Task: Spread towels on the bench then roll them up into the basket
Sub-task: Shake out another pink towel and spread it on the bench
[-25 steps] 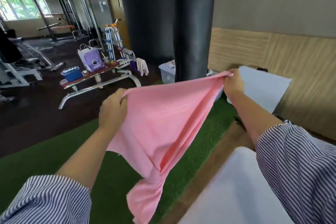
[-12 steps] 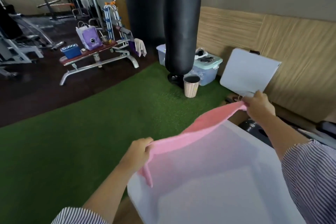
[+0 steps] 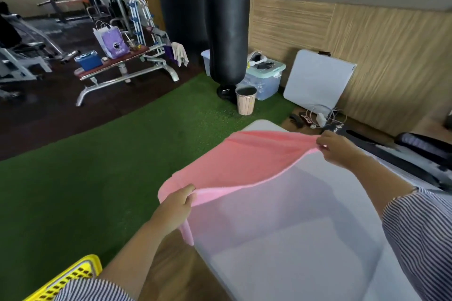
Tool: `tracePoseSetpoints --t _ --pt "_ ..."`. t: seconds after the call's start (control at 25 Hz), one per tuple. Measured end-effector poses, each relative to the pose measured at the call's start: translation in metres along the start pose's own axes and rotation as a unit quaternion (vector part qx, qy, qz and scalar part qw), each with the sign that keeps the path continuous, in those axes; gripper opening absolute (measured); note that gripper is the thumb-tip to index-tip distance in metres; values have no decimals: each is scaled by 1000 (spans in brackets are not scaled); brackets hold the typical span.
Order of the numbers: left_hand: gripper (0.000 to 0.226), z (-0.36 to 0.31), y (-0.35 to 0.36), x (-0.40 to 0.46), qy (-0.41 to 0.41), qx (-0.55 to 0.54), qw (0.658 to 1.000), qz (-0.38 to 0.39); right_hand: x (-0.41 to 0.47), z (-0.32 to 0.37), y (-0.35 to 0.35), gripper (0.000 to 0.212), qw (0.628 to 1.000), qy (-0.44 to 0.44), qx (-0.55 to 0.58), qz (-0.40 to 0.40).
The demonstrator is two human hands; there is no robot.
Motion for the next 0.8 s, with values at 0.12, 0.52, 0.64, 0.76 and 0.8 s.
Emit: tracePoseSetpoints --t 0.12,0.52,0.64,0.76,0.8 --pt "20 -32 2 -36 51 7 997 -63 -43 -14 -28 12 999 -5 -45 -19" --pt "21 -126 74 -117 56 24 992 -109 -152 -107 -82 14 994 -11 -99 -43" --pt "21 -164 108 -152 46 32 992 -117 -195 -139 -93 15 994 -28 -104 -30" --pt "22 -195 148 -187 47 24 992 -117 -234 -176 -103 15 994 -26 -101 -20" --pt "22 -204 160 -196 48 24 992 -110 -245 -189 -106 15 994 -27 -101 -18"
Point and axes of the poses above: each hand's wrist, its own x-axis towards the middle knuckle, its own y-axis out of the palm, z = x × y, the point moved 10 cm from there along x, towards the middle knuckle, and after that the axes turned 1 degree about x, right-handed, at the moved point
